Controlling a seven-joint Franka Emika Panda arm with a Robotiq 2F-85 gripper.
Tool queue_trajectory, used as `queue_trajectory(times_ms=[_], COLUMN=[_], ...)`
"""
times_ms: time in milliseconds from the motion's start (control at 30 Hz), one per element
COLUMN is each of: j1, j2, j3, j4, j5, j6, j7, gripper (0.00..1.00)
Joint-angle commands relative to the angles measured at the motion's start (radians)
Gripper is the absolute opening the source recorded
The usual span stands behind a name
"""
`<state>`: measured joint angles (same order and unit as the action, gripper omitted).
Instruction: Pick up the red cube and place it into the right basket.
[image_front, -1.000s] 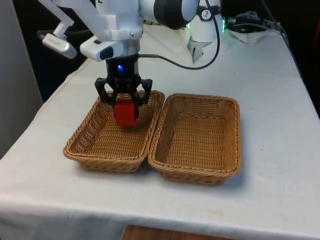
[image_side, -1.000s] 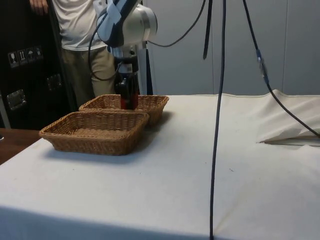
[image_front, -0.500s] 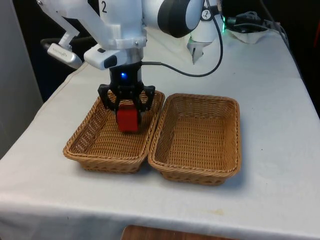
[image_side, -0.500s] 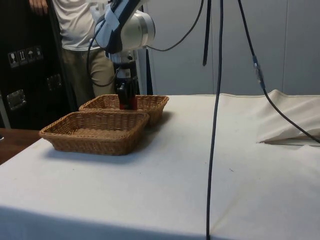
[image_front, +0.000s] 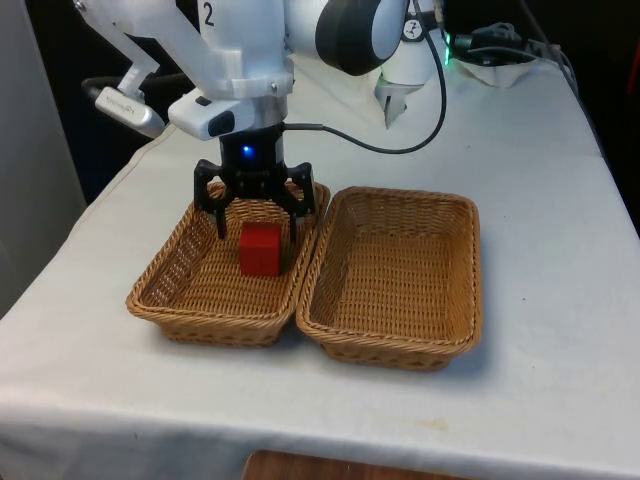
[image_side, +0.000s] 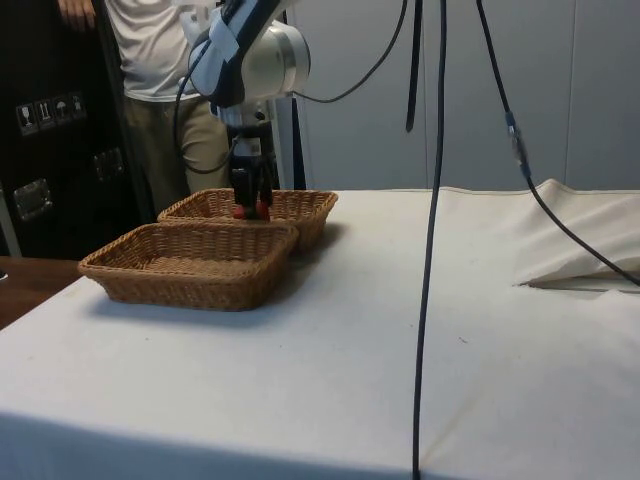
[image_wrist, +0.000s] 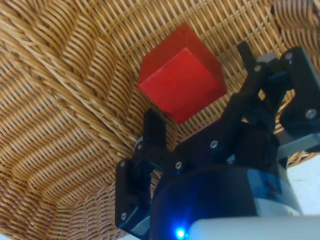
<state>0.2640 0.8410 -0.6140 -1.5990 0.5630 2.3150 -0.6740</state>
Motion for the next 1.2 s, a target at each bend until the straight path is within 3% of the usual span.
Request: queue_trajectory(times_ms=[0, 100, 400, 433, 467, 567, 700, 733, 767, 833, 933, 967, 1000, 1167], j1=[0.000, 0.000, 0.040, 0.024, 0.044, 0.063, 0.079, 0.067, 0.085, 0.097, 0.108, 0.095, 0.115, 0.132], j2=[0.003, 0.000, -0.083, -0.071, -0.093, -0.128, -0.156, -0.148, -0.163, -0.182, -0.200, -0.194, -0.213, -0.247], j3=[0.000, 0.000, -0.025, -0.014, -0.024, -0.018, -0.013, -0.005, -0.012, -0.008, -0.002, 0.007, 0.003, 0.018], j4=[0.004, 0.000, -0.044, -0.030, -0.050, -0.067, -0.075, -0.065, -0.077, -0.080, -0.084, -0.074, -0.088, -0.099], j5=[-0.001, 0.000, -0.028, -0.019, -0.034, -0.070, -0.108, -0.101, -0.116, -0.140, -0.164, -0.160, -0.181, -0.221], j6=[-0.004, 0.000, -0.043, -0.045, -0.044, -0.053, -0.065, -0.067, -0.069, -0.078, -0.087, -0.092, -0.091, -0.099], j7=[0.002, 0.000, 0.030, 0.018, 0.036, 0.071, 0.110, 0.102, 0.119, 0.145, 0.171, 0.165, 0.189, 0.232], gripper=[1.00, 1.00, 1.00, 1.00, 1.00, 1.00, 1.00, 1.00, 1.00, 1.00, 1.00, 1.00, 1.00, 1.00])
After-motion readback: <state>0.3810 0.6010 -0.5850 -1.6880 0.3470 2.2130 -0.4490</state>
